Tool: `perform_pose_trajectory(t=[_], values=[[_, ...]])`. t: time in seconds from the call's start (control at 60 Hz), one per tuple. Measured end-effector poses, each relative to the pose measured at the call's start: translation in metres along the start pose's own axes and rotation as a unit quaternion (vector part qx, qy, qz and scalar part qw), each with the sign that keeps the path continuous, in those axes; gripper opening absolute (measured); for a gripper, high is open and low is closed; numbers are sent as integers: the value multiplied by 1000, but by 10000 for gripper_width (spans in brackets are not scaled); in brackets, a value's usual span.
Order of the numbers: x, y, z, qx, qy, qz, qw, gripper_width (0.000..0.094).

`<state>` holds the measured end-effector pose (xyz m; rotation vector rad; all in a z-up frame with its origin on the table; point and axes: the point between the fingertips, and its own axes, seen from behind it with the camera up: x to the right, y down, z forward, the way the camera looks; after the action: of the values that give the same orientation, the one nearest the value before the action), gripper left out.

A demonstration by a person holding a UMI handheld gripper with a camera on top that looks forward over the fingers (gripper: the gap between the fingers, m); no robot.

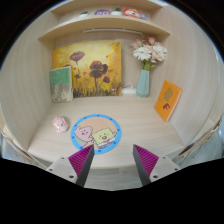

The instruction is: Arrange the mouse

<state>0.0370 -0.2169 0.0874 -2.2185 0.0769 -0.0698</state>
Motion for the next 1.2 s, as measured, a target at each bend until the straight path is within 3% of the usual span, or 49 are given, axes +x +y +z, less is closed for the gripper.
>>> perform_pose_trajectory(t=[0.183, 0.433, 0.783, 1.0, 1.083, 1.2], values=[[-101, 55, 27, -62, -58, -32, 996, 780], [-204, 42, 86, -78, -100, -39, 991, 791], [-252, -18, 180, -84, -92, -55, 991, 791], [-245, -43, 218, -92, -54, -31, 994, 785], [-241, -48, 227, -89, -43, -15, 995, 729], [-242, -51, 230, -89, -34, -10, 995, 571]])
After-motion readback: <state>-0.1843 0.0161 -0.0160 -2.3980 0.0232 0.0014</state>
